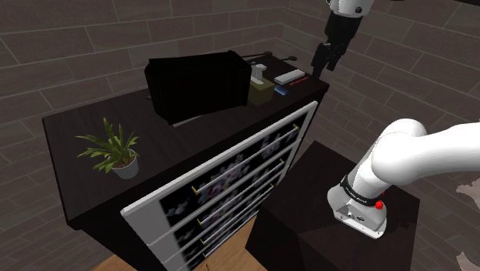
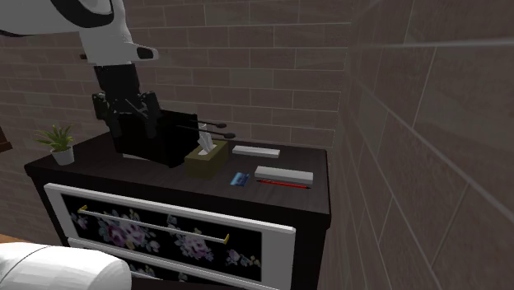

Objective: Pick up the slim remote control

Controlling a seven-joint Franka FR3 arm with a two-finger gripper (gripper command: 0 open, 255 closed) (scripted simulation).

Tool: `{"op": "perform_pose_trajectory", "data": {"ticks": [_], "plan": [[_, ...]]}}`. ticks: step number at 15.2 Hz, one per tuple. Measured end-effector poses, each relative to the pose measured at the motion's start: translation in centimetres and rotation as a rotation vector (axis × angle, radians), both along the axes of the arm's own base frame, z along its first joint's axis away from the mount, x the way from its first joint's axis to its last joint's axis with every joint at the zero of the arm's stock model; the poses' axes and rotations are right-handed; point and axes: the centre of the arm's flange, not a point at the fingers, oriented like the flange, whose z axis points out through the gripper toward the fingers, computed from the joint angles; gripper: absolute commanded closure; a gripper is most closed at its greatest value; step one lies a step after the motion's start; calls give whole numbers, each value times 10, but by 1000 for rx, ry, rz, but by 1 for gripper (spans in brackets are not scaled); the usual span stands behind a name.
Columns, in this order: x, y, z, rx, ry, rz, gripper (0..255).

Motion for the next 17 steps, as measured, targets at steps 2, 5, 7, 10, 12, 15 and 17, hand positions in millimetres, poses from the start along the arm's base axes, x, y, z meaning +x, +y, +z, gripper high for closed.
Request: {"op": "perform_pose_trajectory", "data": {"ticks": [2, 5, 7, 10, 12, 15, 17], "plan": [[-1, -6, -2, 1, 0, 14, 0], [-1, -39, -15, 3, 2, 97, 0], [0, -63, -24, 4, 2, 163, 0], [6, -97, -39, 7, 4, 264, 0], [8, -123, -47, 9, 4, 331, 0], [20, -160, -61, 11, 6, 433, 0], [33, -180, -72, 12, 7, 501, 0]]}}
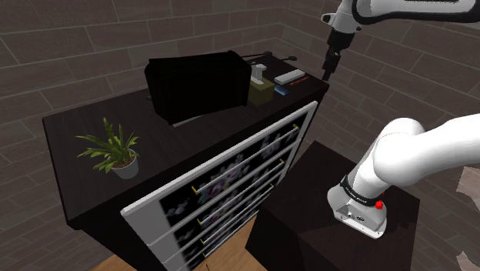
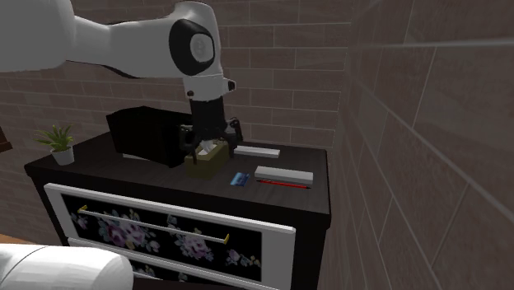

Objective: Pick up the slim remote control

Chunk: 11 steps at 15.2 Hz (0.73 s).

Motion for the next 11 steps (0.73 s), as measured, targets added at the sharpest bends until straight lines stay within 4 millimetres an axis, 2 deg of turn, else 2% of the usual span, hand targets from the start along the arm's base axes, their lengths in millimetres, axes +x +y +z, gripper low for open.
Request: {"op": "perform_pose_trajectory", "data": {"ticks": [3, 11], "plan": [[12, -34, -15, 3, 1, 101, 0], [72, -111, -54, 10, 4, 370, 0]]}}
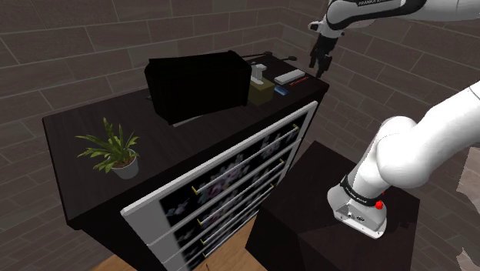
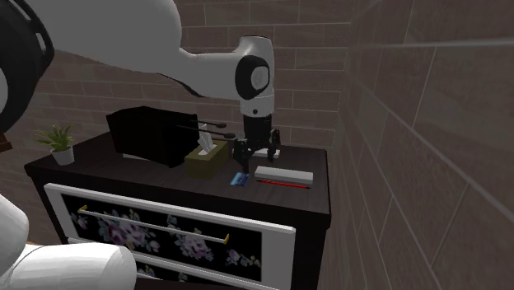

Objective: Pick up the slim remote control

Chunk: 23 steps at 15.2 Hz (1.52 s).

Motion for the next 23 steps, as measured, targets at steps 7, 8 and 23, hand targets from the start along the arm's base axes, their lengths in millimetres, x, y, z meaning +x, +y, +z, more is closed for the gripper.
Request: {"op": "perform_pose_trajectory", "data": {"ticks": [7, 8, 23], "plan": [[67, -57, -33, 1, 5, 233, 0], [76, -62, -40, 2, 6, 268, 0], [140, -87, -106, 7, 5, 458, 255]]}}
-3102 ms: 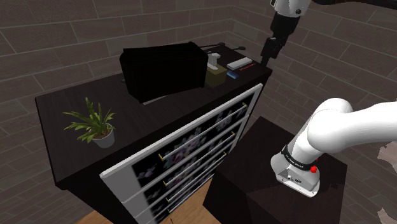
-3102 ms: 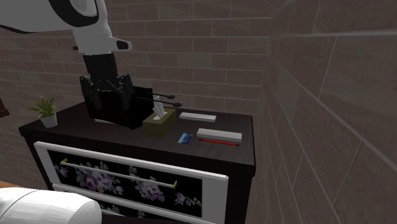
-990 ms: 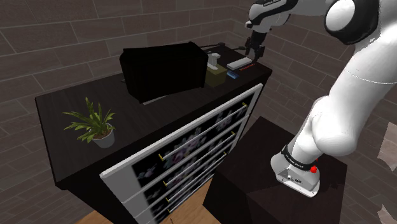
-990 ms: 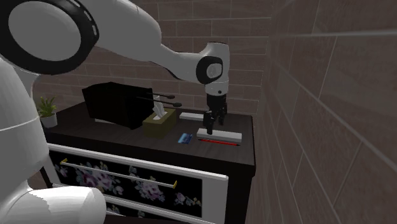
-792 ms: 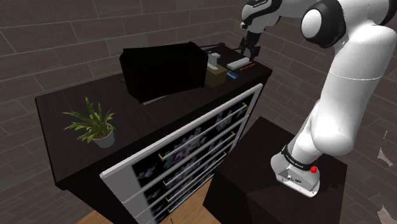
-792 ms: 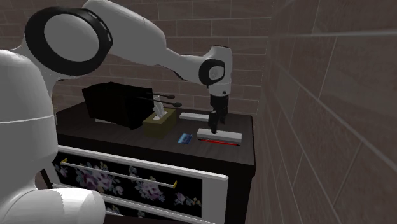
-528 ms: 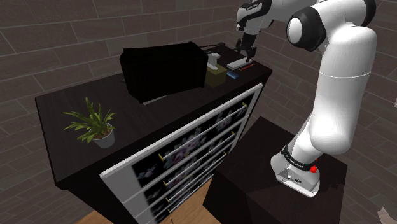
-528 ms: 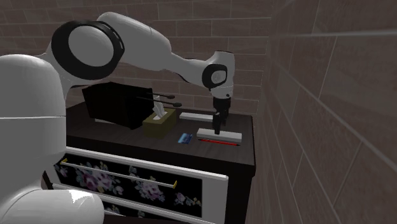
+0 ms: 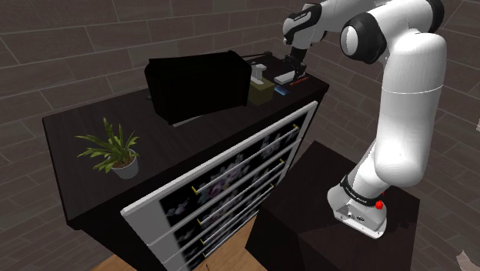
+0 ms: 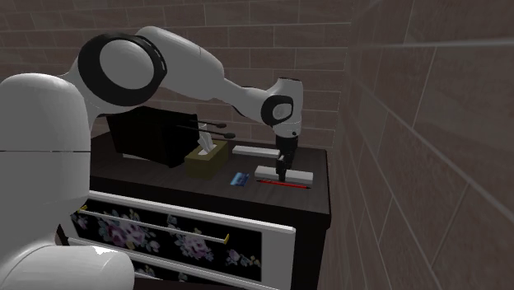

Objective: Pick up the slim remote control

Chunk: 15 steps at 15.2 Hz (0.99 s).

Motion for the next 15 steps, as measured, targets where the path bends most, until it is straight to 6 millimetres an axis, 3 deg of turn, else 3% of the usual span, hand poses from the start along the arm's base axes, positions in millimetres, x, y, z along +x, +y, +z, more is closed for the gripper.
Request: {"op": "perform_pose_trajectory", "data": {"ticks": [9, 15], "plan": [[0, 0, 0, -1, -2, 1, 255], [0, 0, 25, 0, 0, 0, 255]]}}
